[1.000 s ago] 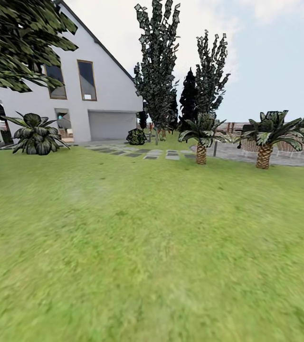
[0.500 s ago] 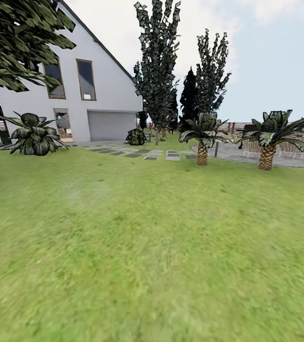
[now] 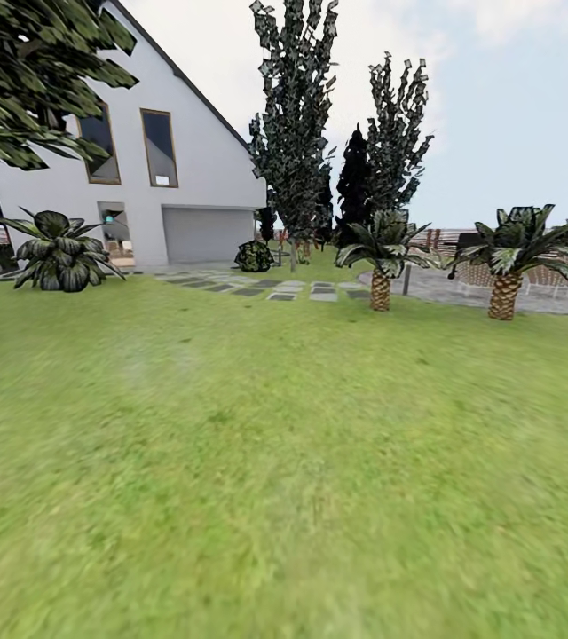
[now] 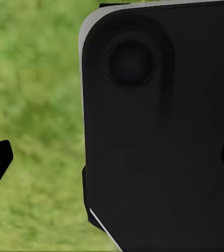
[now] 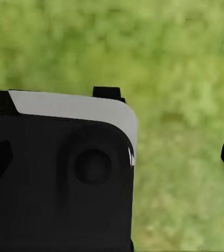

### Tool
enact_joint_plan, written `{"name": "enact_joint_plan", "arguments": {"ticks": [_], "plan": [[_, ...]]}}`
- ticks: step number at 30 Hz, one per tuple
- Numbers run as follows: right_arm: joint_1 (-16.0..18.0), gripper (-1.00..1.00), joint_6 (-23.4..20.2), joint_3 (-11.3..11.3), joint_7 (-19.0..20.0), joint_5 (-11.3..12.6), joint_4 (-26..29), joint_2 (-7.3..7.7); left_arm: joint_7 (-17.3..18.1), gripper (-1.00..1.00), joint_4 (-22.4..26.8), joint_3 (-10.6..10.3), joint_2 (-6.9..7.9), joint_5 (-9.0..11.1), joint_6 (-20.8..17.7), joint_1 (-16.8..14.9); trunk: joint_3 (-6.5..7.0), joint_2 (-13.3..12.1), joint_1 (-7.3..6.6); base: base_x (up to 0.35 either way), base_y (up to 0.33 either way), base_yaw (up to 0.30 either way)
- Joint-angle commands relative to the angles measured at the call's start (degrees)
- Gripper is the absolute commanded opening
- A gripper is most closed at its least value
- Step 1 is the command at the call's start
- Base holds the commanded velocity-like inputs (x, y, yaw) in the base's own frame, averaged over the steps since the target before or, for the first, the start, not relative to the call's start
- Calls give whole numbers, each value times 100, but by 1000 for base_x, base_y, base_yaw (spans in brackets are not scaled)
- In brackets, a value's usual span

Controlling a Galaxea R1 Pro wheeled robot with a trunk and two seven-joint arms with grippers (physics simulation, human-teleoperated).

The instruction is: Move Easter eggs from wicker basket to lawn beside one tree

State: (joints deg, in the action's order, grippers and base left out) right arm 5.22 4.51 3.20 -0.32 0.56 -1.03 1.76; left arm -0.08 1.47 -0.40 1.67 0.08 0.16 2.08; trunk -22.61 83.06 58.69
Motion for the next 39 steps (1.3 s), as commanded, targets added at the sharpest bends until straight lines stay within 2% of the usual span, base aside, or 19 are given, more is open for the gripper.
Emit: {"name": "enact_joint_plan", "arguments": {"ticks": [1,7,16,39], "plan": [[6,100,24,31,-3,6,-11,0,-1,100,11,-4,0,1,2,3,-5,2,4,338,0,0],[6,100,24,30,-3,8,-12,0,-1,100,11,-4,0,1,2,3,-5,2,4,338,0,5],[6,100,29,14,-4,15,-11,0,-1,100,11,-4,0,1,2,3,-5,2,4,338,0,178],[6,100,24,23,-3,6,-11,0,-1,100,11,-4,0,1,2,3,-5,2,4,338,0,3]]}}
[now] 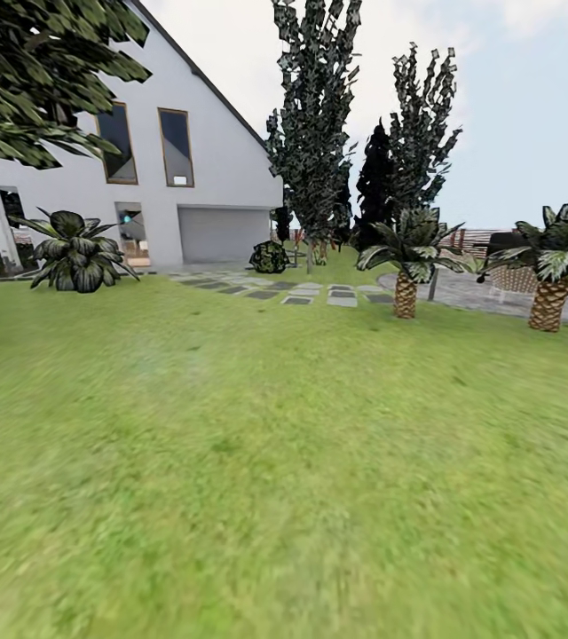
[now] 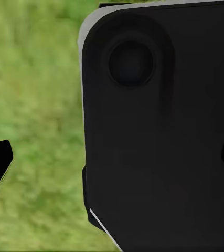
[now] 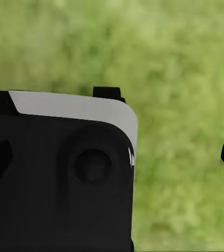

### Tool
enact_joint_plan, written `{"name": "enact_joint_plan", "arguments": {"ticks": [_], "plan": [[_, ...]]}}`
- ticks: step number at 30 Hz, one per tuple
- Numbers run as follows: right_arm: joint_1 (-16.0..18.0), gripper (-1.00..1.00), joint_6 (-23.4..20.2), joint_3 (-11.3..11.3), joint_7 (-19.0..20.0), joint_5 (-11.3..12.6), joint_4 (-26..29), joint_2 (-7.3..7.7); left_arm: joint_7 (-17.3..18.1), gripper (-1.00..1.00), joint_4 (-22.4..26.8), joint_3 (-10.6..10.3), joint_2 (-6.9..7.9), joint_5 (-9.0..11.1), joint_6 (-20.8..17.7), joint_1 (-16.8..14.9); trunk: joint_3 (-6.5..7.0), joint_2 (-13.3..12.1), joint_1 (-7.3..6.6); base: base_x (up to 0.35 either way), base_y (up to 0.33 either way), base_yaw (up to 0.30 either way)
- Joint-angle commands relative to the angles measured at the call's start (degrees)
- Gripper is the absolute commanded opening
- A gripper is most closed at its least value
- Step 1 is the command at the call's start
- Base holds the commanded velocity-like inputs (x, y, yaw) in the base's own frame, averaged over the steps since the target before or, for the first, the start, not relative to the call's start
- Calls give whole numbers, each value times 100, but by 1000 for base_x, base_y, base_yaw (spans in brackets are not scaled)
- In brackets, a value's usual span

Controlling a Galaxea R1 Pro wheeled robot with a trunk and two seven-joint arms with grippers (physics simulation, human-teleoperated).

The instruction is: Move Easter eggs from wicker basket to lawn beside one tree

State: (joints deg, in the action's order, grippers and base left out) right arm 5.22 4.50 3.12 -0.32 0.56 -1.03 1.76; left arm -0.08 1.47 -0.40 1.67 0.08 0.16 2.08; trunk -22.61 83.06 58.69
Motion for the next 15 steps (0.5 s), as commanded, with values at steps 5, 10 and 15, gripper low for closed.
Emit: {"name": "enact_joint_plan", "arguments": {"ticks": [5,10,15], "plan": [[6,100,24,31,-4,6,-11,0,-1,100,11,-4,0,1,2,3,-5,2,4,338,0,0],[6,100,24,31,-3,6,-12,0,-1,100,11,-4,0,1,2,3,-5,2,4,338,0,0],[8,100,24,31,-3,6,-11,0,-1,100,11,-4,0,1,2,3,-5,2,4,338,0,0]]}}
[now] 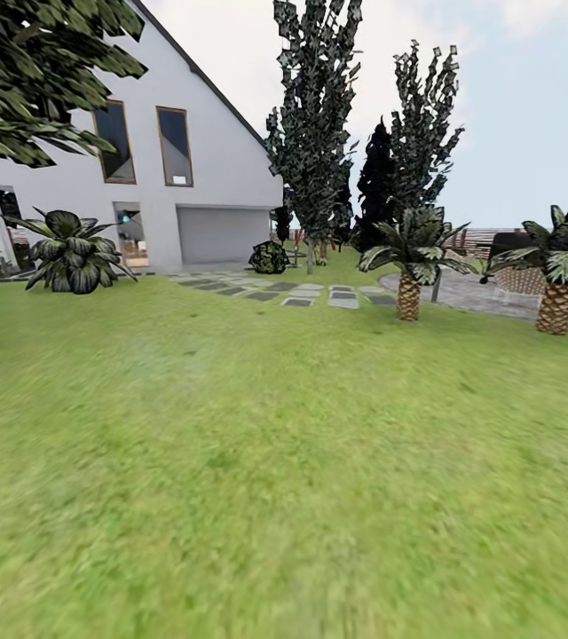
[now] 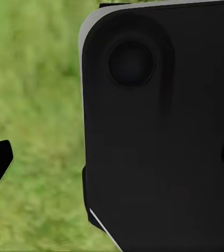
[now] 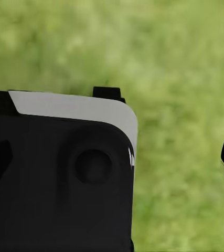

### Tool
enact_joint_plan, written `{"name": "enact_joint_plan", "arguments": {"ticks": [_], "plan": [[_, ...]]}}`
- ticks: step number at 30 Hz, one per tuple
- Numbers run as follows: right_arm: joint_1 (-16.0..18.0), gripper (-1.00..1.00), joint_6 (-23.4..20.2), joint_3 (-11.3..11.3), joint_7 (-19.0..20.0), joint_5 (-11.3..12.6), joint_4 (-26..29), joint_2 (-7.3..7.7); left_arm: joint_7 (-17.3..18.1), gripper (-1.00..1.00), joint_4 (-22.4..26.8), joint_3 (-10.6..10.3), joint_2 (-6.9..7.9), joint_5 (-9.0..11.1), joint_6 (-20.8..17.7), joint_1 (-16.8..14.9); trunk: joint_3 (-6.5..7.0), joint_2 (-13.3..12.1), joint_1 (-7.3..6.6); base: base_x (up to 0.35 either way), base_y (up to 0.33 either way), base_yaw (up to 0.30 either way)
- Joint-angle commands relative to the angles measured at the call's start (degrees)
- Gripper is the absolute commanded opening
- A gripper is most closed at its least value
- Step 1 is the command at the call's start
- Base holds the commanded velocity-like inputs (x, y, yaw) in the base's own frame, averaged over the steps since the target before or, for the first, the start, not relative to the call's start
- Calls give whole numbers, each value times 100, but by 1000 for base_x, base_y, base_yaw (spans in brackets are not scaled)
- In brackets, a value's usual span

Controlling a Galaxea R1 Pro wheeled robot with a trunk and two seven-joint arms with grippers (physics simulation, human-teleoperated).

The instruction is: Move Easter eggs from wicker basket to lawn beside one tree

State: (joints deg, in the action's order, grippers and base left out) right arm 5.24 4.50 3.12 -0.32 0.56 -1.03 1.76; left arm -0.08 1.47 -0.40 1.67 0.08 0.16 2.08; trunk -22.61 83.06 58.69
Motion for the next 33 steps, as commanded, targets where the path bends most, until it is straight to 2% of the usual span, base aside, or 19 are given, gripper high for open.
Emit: {"name": "enact_joint_plan", "arguments": {"ticks": [1,33], "plan": [[5,100,24,31,-3,6,-11,0,-1,100,11,-4,0,1,2,3,-5,2,4,338,0,0],[3,100,24,39,-3,3,-13,0,-1,100,11,-4,-3,1,2,3,-5,2,4,338,0,0]]}}
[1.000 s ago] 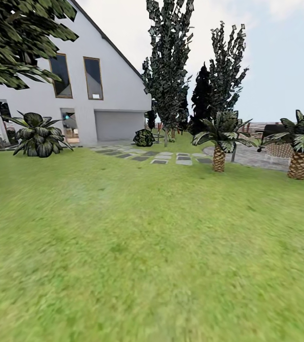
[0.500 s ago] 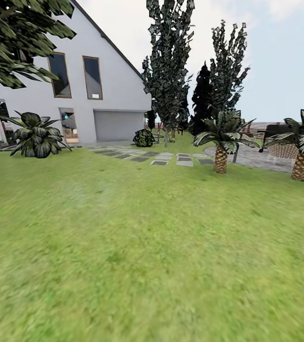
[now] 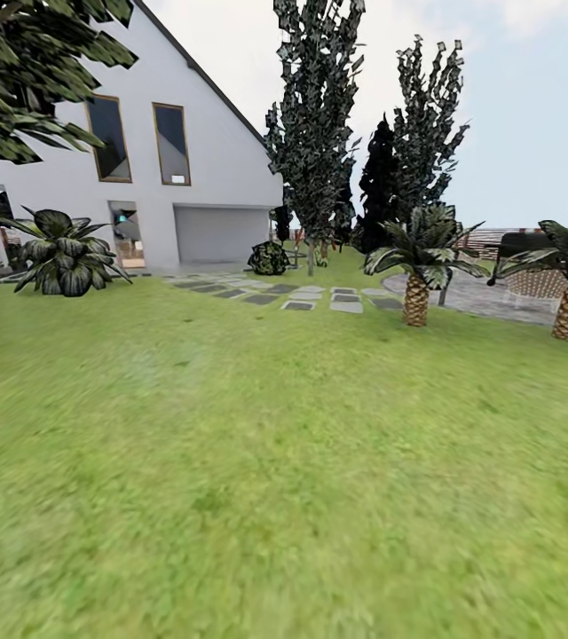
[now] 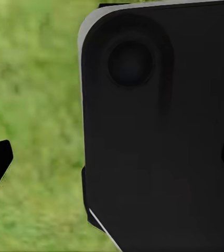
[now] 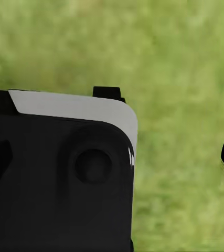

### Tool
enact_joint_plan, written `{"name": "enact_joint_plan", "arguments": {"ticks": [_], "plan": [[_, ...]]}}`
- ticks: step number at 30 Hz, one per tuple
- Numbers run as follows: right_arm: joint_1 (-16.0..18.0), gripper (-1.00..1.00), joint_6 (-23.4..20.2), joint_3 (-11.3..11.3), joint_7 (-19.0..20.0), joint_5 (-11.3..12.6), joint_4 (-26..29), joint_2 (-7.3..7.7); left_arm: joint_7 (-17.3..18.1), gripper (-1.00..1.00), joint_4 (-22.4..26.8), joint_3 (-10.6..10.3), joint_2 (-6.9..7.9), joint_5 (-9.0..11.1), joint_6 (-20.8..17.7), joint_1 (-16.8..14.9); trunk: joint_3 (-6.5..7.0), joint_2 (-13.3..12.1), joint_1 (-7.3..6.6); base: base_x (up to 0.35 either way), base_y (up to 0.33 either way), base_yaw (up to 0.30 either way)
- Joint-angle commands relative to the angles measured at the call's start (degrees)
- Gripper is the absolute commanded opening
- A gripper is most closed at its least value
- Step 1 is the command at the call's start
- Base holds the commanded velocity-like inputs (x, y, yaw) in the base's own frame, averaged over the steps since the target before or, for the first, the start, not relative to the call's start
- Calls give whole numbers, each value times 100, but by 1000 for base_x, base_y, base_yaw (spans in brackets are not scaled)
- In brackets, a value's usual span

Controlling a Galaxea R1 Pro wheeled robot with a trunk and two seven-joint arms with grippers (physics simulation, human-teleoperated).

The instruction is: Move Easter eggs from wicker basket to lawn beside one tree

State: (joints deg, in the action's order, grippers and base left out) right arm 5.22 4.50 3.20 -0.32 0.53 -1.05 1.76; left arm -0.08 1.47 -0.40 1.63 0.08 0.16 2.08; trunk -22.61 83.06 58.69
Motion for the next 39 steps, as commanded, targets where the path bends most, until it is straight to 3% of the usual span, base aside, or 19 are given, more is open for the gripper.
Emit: {"name": "enact_joint_plan", "arguments": {"ticks": [1,39], "plan": [[6,100,24,31,-3,5,-10,0,-1,100,11,-4,1,1,2,3,-5,2,4,338,0,0],[6,100,24,31,-3,8,-12,0,-1,100,11,-4,-5,1,2,3,-5,2,4,338,0,0]]}}
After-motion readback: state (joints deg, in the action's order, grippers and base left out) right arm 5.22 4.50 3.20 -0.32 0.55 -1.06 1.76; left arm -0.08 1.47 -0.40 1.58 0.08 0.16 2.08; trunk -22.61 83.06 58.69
